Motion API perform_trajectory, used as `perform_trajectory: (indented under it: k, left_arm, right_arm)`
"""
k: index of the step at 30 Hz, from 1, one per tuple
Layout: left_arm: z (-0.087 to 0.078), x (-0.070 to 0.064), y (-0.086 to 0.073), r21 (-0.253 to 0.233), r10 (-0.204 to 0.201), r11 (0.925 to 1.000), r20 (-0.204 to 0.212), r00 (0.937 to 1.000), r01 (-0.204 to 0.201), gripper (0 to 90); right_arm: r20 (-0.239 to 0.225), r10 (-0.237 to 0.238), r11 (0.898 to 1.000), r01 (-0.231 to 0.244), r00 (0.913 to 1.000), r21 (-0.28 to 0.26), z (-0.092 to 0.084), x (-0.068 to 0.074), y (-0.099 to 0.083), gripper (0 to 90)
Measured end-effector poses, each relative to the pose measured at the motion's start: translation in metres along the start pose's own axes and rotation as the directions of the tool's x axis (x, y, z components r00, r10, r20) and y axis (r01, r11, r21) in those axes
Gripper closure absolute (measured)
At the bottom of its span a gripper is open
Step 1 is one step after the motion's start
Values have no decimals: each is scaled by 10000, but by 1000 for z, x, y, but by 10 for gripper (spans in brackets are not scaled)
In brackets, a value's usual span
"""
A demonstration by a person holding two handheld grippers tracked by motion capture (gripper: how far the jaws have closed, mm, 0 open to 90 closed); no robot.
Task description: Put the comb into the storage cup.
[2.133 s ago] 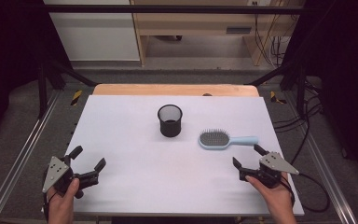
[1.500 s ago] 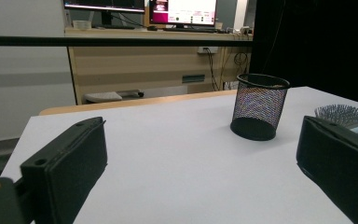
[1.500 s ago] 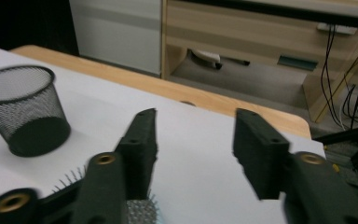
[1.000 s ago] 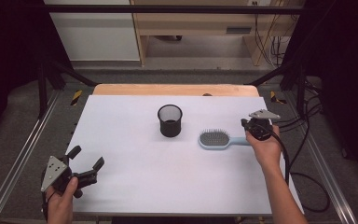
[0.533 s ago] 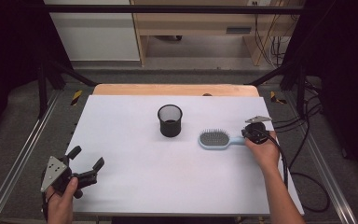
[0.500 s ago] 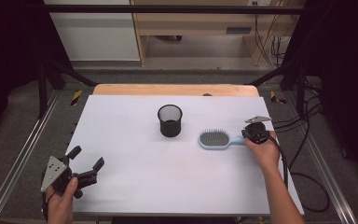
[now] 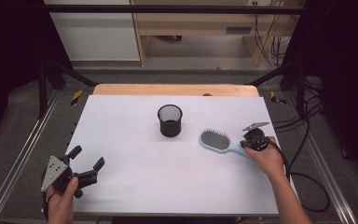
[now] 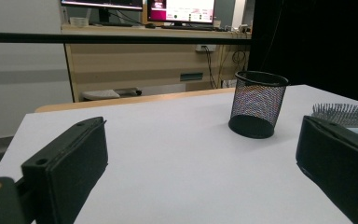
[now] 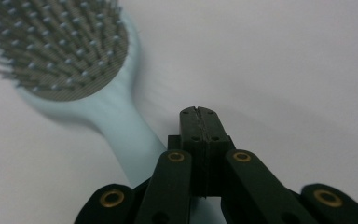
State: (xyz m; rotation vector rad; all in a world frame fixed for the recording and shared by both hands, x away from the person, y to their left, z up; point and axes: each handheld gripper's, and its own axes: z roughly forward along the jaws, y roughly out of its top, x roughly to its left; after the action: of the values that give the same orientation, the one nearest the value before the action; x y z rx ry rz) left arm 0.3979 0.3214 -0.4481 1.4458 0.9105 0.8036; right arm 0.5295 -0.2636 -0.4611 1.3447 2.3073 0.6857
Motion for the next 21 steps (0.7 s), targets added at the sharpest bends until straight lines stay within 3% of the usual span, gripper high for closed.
perform_trajectory:
  k: [4,10,21]
  left_arm:
    - [-1,-1,0,-6,42,10000,15,10000,-42,24]
    - [0,-1,0,22,-2,10000,15,10000,2,24]
    - [-1,-1,1,23,80,10000,-24,10000,-80,24]
  right_arm:
    - [-413,-172,9997,179,9990,167,-8,11,-11,900]
    - [-673,-211,9997,201,9975,-151,-20,24,-22,900]
    - [-1339,232,9993,-268,9907,-252,-29,49,-36,900]
